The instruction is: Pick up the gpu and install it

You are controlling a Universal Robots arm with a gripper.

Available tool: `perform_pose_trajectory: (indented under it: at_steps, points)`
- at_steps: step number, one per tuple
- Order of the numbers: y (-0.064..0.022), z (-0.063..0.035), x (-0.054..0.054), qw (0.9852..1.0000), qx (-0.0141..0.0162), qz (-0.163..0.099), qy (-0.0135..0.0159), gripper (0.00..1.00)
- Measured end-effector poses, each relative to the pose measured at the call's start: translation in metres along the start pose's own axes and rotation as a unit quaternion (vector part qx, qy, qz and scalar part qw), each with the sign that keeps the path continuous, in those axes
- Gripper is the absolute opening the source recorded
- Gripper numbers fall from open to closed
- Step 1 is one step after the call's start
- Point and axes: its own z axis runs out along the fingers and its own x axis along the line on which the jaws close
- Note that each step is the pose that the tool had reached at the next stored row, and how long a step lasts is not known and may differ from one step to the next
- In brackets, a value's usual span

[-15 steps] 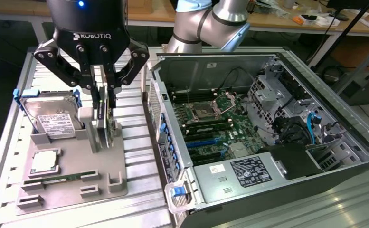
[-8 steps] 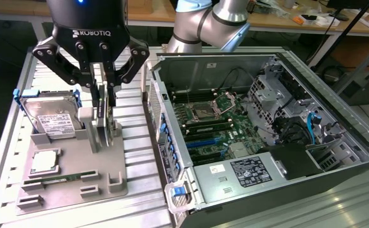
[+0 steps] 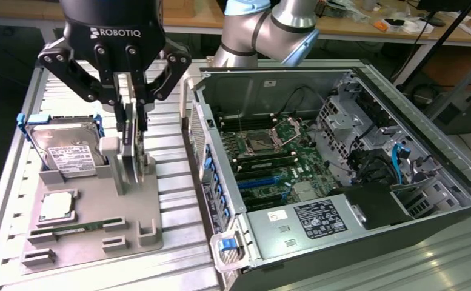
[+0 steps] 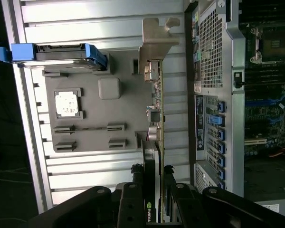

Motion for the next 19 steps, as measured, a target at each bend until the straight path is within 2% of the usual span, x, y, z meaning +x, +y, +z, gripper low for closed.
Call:
perform_pose_trajectory:
  at_steps: [12,19]
  points:
    - [-0.0009,-0.0092,0.0,1.0,0.0022,0.0,-0.0002,0.27]
    - [-0.0015,-0.0167,-0.001,1.0,0.0045,0.0,-0.0003,0.27]
